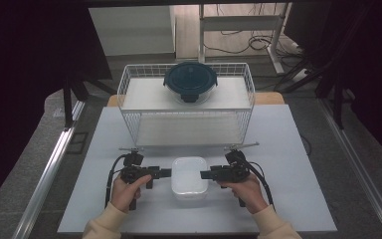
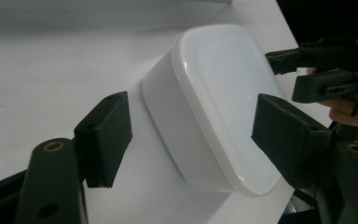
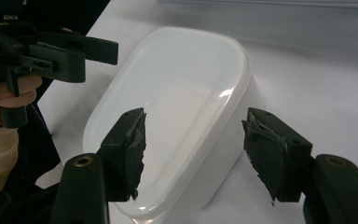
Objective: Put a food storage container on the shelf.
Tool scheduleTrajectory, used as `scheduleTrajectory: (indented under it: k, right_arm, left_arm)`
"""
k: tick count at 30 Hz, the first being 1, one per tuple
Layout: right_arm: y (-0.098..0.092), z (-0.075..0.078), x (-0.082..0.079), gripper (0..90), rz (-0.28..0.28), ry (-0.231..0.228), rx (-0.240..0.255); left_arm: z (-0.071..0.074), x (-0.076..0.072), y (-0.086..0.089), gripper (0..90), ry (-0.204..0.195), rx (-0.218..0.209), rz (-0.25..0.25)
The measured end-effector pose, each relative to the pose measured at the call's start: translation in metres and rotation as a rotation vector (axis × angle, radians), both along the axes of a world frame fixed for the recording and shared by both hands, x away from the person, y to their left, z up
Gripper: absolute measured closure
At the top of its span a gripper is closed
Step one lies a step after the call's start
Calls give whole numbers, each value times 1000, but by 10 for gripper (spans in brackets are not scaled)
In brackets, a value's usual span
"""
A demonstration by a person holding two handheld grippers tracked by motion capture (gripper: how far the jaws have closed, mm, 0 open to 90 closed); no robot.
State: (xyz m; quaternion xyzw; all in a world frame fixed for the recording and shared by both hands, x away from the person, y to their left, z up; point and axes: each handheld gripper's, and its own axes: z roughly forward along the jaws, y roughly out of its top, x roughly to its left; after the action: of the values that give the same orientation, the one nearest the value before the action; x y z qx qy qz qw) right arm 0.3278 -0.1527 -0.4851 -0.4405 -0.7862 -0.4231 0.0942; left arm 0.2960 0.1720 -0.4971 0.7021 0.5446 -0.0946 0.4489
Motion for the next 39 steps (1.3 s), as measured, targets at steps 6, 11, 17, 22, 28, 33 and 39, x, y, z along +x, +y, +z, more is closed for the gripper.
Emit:
scheduleTrajectory:
  k: [6,11,17,22,28,33,39]
  right_arm:
    - [2,-4,0,393,7,14,1]
    - [3,-6,0,418,10,28,11]
    - [2,-10,2,456,14,54,22]
    - [1,-11,2,510,4,88,28]
    - [-8,-11,2,639,-20,129,76]
    - [-15,-12,1,687,-29,174,131]
    - [-23,-11,-2,755,-28,201,198]
  left_arm:
    - [-4,1,-8,293,14,-4,-16]
    - [-9,2,-15,294,23,-8,-35]
    - [-18,2,-17,364,79,-69,-54]
    - [-20,2,-18,480,92,-107,-71]
    - [-17,-1,-14,608,80,-118,-45]
    - [-13,-4,-11,680,63,-130,-51]
    - [-9,-10,-9,729,51,-149,-50]
